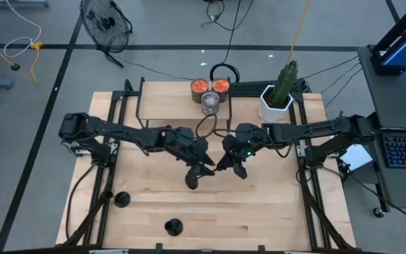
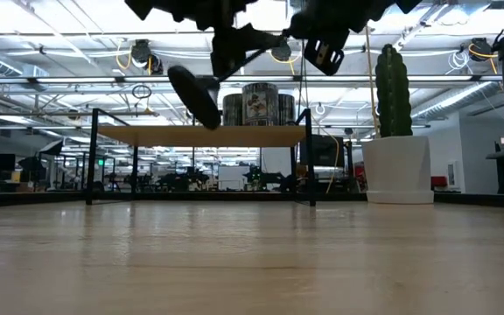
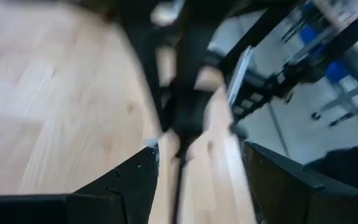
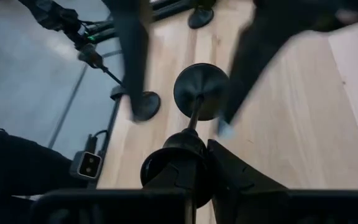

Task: Pick & Place candle stick holders
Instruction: Put the top right black candle holder on the shelf

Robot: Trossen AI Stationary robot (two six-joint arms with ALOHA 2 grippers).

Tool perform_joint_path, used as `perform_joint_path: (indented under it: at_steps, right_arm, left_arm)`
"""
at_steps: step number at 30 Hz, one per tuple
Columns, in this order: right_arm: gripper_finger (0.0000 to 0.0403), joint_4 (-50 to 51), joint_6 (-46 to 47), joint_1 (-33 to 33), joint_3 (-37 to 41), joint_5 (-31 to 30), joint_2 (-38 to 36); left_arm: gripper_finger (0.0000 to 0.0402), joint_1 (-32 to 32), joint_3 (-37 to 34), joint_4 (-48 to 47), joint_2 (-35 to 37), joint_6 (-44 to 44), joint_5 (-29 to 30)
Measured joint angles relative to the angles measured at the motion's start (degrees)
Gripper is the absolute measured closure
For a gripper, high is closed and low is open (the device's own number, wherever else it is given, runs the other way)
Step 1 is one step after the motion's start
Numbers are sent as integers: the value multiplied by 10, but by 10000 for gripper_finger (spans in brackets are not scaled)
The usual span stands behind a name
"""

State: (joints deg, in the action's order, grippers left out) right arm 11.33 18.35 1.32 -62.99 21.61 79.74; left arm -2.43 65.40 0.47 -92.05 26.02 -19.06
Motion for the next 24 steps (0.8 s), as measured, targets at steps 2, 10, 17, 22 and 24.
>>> perform_joint_path:
  at_steps: [2, 10, 17, 22, 24]
  right_arm:
    - [392, -7, 0, 2, -1, 8, -1]
    - [392, -9, 0, 3, -1, 10, -1]
    - [392, -8, -2, 3, -1, 10, -1]
    - [392, -12, -2, 3, -1, 10, -1]
    - [392, -21, -1, 3, -1, 10, -1]
  left_arm:
    - [162, 0, 18, -8, -13, 0, 1]
    - [162, 1, 57, -6, -50, 0, -25]
    - [163, 1, 60, -9, -63, 23, -39]
    - [166, 1, 60, -6, -61, 39, -39]
    - [178, 1, 60, -6, -61, 46, -39]
